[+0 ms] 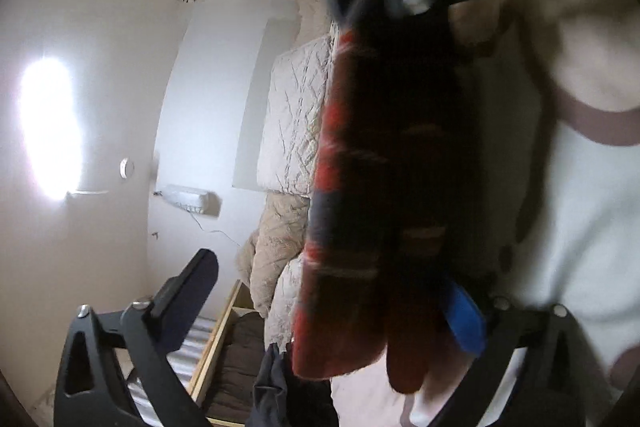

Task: Fold clothes
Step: 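Lift the folded scarf off the duvet with both tools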

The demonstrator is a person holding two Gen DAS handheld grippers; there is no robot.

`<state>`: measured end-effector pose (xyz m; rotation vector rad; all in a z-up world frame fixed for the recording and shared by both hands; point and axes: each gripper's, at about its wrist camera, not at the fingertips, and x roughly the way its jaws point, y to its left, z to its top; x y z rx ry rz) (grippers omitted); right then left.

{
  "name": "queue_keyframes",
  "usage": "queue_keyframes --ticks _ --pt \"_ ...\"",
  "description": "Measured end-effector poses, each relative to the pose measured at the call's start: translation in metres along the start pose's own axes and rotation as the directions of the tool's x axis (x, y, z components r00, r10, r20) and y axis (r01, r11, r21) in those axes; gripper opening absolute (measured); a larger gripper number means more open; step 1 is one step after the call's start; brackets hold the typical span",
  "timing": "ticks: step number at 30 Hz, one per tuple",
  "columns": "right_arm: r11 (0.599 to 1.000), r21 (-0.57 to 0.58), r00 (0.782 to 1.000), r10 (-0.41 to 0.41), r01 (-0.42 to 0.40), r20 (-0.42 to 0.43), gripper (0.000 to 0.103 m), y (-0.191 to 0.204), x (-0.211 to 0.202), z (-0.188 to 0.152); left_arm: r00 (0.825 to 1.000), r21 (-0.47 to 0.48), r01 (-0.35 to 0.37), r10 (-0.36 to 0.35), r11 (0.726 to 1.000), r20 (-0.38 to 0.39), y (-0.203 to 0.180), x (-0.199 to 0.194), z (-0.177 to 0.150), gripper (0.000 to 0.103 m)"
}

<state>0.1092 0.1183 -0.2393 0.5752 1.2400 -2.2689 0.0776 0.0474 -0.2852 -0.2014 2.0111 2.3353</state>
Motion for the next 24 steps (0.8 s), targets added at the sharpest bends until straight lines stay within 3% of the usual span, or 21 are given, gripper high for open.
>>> queue_keyframes --ticks 3,5,7,8,10,12,14,16,20,22,24 --pt "1.0 -0.018 1.0 -0.004 0.004 -0.001 0.027 0.01 -0.003 -0.007 0.997 -0.013 0.069 -0.069 0.998 -0.025 0.0 0.007 -0.001 0.102" --pt "1.0 -0.018 1.0 -0.013 0.013 0.004 0.027 0.011 -0.002 -0.007 0.992 -0.027 0.117 -0.118 0.993 -0.052 0.001 0.009 0.0 0.093" --pt "1.0 -0.013 1.0 -0.023 0.023 0.01 0.027 0.012 -0.001 -0.007 0.975 -0.044 0.203 -0.206 0.978 -0.083 -0.005 0.001 0.002 0.061" --pt "1.0 -0.011 1.0 -0.026 0.027 0.012 0.027 0.012 -0.001 -0.008 0.964 -0.051 0.242 -0.246 0.969 -0.097 -0.009 -0.004 0.003 0.055" --pt "1.0 -0.007 0.999 -0.028 0.028 0.016 0.028 0.012 -0.001 -0.008 0.961 -0.036 0.26 -0.263 0.965 -0.089 -0.015 -0.008 0.004 0.037" --pt "1.0 -0.015 0.999 -0.025 0.026 0.024 0.028 0.012 -0.002 -0.011 0.956 -0.046 0.277 -0.28 0.96 -0.09 -0.017 -0.009 0.005 0.036" --pt "0.998 -0.044 0.999 -0.036 0.038 0.031 0.036 0.016 -0.002 -0.015 0.939 -0.117 0.314 -0.326 0.942 -0.106 -0.009 -0.005 0.005 0.035" --pt "0.99 -0.113 0.996 -0.083 0.086 0.03 0.071 0.026 -0.003 -0.022 0.922 -0.202 0.346 -0.372 0.916 -0.105 0.0 -0.003 0.004 0.032" --pt "0.943 -0.291 0.986 -0.168 0.16 -0.004 0.072 0.05 -0.002 -0.044 0.888 -0.359 0.399 -0.454 0.844 -0.081 0.018 0.001 0.002 0.032" --pt "0.931 -0.302 0.975 -0.22 0.203 -0.023 0.072 0.053 0.0 -0.052 0.875 -0.425 0.413 -0.48 0.805 -0.06 0.027 0.003 0.001 0.032" --pt "0.928 -0.293 0.968 -0.25 0.231 -0.029 0.072 0.055 0.003 -0.053 0.876 -0.436 0.411 -0.48 0.8 -0.054 0.02 -0.002 0.004 0.032"
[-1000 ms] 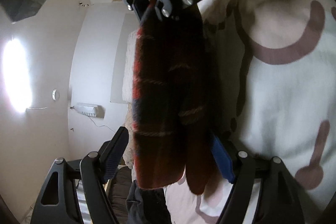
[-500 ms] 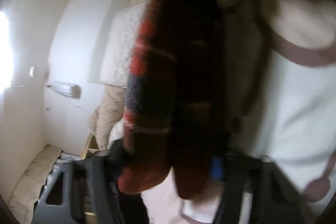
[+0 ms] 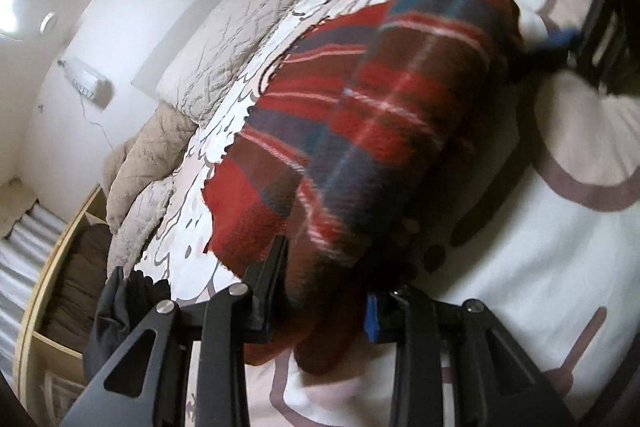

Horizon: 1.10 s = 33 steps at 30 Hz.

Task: Fold clothes
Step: 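Lift the folded scarf off the duvet with both tools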

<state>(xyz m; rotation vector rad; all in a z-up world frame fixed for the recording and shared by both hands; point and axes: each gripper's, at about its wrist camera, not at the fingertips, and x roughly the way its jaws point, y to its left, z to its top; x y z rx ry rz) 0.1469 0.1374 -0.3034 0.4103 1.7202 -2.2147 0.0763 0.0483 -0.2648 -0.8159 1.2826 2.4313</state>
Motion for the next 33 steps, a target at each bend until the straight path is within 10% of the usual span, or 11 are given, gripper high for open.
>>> queue_keyframes --ticks 8,13,16,23,27,29,33 --pt "0.983 -0.113 0.984 -0.133 0.146 0.117 0.072 0.018 0.017 0.016 0.992 0.2 -0.128 0.123 0.971 0.036 -0.008 0.01 -0.029 0.033" --pt "0.988 -0.113 0.984 -0.087 0.105 0.155 0.053 0.022 0.017 0.009 0.964 0.262 -0.266 0.259 0.928 0.062 -0.018 -0.001 -0.028 0.064" --pt "0.991 -0.106 0.985 -0.064 0.082 0.159 0.038 0.031 0.015 0.005 0.959 0.328 -0.283 0.273 0.901 0.077 -0.026 -0.002 -0.033 0.064" --pt "1.0 0.017 0.994 -0.011 0.009 0.111 0.037 0.024 0.018 0.005 0.954 0.47 -0.287 0.294 0.835 0.061 -0.031 0.002 -0.045 0.064" --pt "0.996 0.073 0.996 0.035 -0.041 0.085 0.035 0.014 0.021 0.015 0.956 0.498 -0.273 0.291 0.823 0.044 -0.04 0.01 -0.046 0.041" --pt "0.992 0.093 0.993 0.073 -0.081 0.09 0.033 0.008 0.023 0.018 0.96 0.48 -0.253 0.28 0.84 0.016 -0.04 0.011 -0.046 0.024" --pt "0.967 0.126 0.972 0.209 -0.222 0.111 0.028 -0.02 0.017 0.021 0.975 0.274 -0.192 0.215 0.942 -0.058 -0.015 0.004 -0.029 0.02"
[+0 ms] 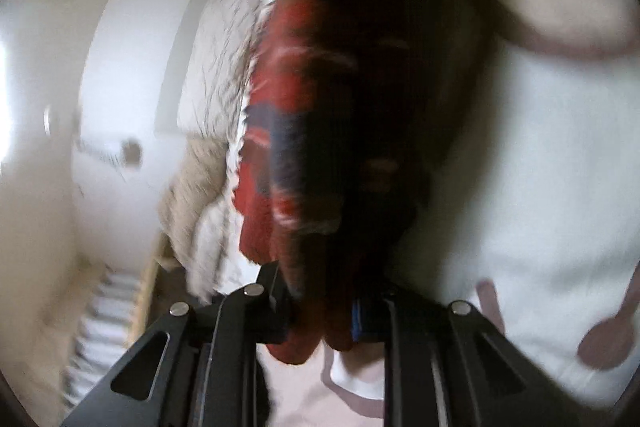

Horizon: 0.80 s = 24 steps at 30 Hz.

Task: Fold clothes
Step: 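Lift the folded scarf off the duvet with both tools, then carry the folded scarf with both tools toward the black clothes stack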

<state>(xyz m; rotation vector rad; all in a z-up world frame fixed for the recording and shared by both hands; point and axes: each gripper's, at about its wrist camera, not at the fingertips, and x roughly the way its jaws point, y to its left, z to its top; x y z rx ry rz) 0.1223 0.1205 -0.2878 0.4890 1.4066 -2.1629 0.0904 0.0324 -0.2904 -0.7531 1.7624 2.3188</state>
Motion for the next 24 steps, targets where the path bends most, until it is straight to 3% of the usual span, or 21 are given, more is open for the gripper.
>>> queue_keyframes --ticks 2,4,5,7,10,11,14,17,21,24 --pt "0.995 0.074 0.998 0.062 -0.064 0.022 0.028 -0.031 -0.01 0.006 0.998 -0.165 0.061 -0.065 0.984 -0.02 0.033 0.003 0.007 0.02" --pt "0.995 0.076 0.997 0.055 -0.06 0.06 0.027 -0.067 -0.014 0.022 0.988 -0.338 0.128 -0.149 0.932 -0.035 0.071 0.011 0.014 0.021" --pt "0.998 0.049 0.997 0.043 -0.046 0.071 0.026 -0.083 -0.012 0.035 0.982 -0.414 0.153 -0.185 0.897 -0.039 0.088 0.016 0.014 0.021" --pt "0.999 0.018 0.996 0.028 -0.03 0.081 0.024 -0.115 0.001 0.058 0.966 -0.594 0.19 -0.257 0.781 -0.029 0.139 0.035 0.014 0.02" --pt "0.999 0.018 0.997 0.041 -0.042 0.066 0.023 -0.165 0.025 0.092 0.963 -0.738 0.171 -0.268 0.653 -0.014 0.212 0.062 0.007 0.02" --pt "0.999 0.021 0.997 0.042 -0.043 0.065 0.023 -0.182 0.031 0.104 0.966 -0.751 0.161 -0.257 0.64 -0.011 0.232 0.069 0.005 0.02" --pt "0.999 0.034 0.995 0.007 -0.01 0.097 0.023 -0.228 0.043 0.15 0.983 -0.757 0.104 -0.181 0.645 -0.019 0.297 0.092 0.001 0.02" --pt "0.998 0.045 0.988 -0.045 0.039 0.145 0.023 -0.264 0.048 0.206 0.993 -0.766 0.035 -0.108 0.642 -0.045 0.363 0.103 -0.03 0.02" --pt "0.995 0.083 0.975 -0.077 0.061 0.209 0.023 -0.289 0.059 0.283 0.994 -0.777 -0.069 -0.022 0.626 -0.106 0.432 0.115 -0.079 0.02" --pt "0.993 0.104 0.962 -0.087 0.062 0.259 0.024 -0.295 0.072 0.346 0.983 -0.776 -0.16 0.029 0.61 -0.18 0.467 0.12 -0.131 0.02"
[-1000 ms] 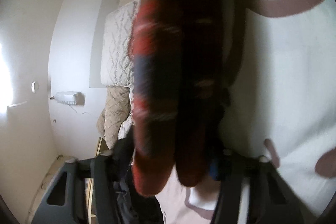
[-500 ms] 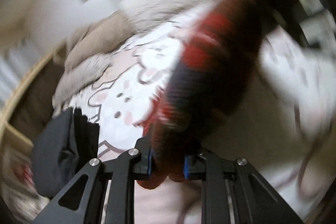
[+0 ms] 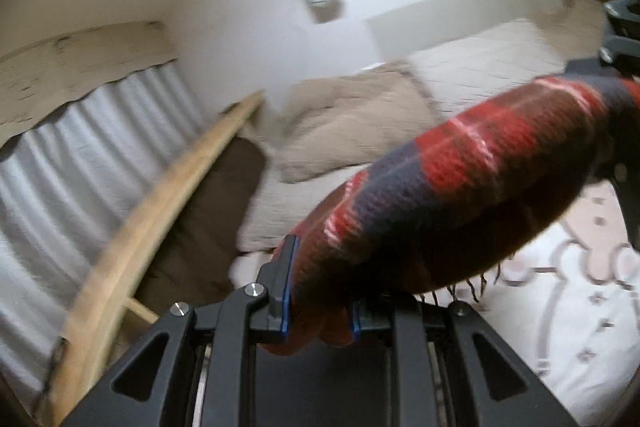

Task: Fold clothes
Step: 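Carry the folded scarf with both tools toward the black clothes stack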

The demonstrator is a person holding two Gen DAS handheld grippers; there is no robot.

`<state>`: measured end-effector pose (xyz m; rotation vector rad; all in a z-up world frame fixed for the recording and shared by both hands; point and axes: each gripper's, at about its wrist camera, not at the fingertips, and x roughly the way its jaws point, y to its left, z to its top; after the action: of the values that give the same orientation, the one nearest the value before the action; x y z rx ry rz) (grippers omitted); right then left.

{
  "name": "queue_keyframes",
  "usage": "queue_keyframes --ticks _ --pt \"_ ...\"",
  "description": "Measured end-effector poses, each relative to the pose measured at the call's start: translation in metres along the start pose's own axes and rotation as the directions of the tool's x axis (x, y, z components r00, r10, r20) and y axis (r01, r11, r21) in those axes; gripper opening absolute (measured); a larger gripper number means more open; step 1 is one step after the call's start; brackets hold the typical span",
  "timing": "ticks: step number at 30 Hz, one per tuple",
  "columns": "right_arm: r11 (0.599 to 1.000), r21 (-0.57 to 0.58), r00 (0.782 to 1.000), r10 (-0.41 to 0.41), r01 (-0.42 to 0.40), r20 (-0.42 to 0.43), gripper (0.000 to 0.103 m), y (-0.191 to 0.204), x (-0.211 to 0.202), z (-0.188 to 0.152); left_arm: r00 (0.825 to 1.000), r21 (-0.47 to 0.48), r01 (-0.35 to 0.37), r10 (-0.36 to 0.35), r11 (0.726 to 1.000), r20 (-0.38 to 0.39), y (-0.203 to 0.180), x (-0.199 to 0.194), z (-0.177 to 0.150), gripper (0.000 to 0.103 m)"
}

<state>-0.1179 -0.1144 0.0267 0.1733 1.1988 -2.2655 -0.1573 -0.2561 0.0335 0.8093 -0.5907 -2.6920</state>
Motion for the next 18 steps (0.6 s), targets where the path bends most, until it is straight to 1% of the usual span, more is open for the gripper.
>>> queue_keyframes --ticks 2,4,5,7,9,10,13,14,15,16,18 --pt "1.0 0.011 1.0 0.003 -0.003 0.03 0.024 0.007 0.021 0.037 0.998 -0.007 -0.055 0.055 0.998 -0.01 0.033 0.011 -0.007 0.021" --pt "1.0 0.022 0.998 0.006 -0.007 0.057 0.024 0.017 0.042 0.072 0.992 -0.005 -0.122 0.122 0.992 -0.017 0.063 0.029 -0.018 0.021" --pt "1.0 0.022 0.998 0.005 -0.006 0.07 0.024 0.025 0.053 0.088 0.989 -0.014 -0.144 0.144 0.99 -0.021 0.076 0.035 -0.026 0.021" --pt "1.0 0.02 0.996 -0.003 0.001 0.094 0.024 0.044 0.07 0.113 0.984 -0.06 -0.179 0.177 0.982 -0.036 0.102 0.048 -0.048 0.024" --pt "1.0 0.024 0.992 -0.023 0.02 0.126 0.024 0.064 0.087 0.136 0.979 -0.09 -0.2 0.197 0.976 -0.046 0.121 0.067 -0.065 0.024" --pt "0.999 0.028 0.99 -0.03 0.026 0.137 0.023 0.074 0.095 0.144 0.977 -0.103 -0.211 0.206 0.972 -0.052 0.13 0.077 -0.073 0.024" --pt "0.999 0.013 0.99 -0.039 0.038 0.138 0.023 0.106 0.116 0.157 0.973 -0.112 -0.226 0.219 0.968 -0.071 0.139 0.098 -0.098 0.024" --pt "0.999 -0.004 0.99 -0.049 0.05 0.136 0.023 0.117 0.122 0.16 0.971 -0.116 -0.235 0.228 0.965 -0.065 0.138 0.099 -0.103 0.024" --pt "0.995 -0.043 0.987 -0.078 0.085 0.14 0.024 0.129 0.128 0.162 0.969 -0.121 -0.243 0.238 0.962 -0.06 0.137 0.1 -0.108 0.024" --pt "0.986 -0.098 0.98 -0.121 0.137 0.155 0.024 0.141 0.131 0.162 0.967 -0.133 -0.254 0.249 0.958 -0.051 0.137 0.102 -0.114 0.024" --pt "0.957 -0.18 0.961 -0.194 0.23 0.197 0.023 0.161 0.137 0.163 0.964 -0.159 -0.265 0.261 0.951 -0.046 0.143 0.107 -0.111 0.024"
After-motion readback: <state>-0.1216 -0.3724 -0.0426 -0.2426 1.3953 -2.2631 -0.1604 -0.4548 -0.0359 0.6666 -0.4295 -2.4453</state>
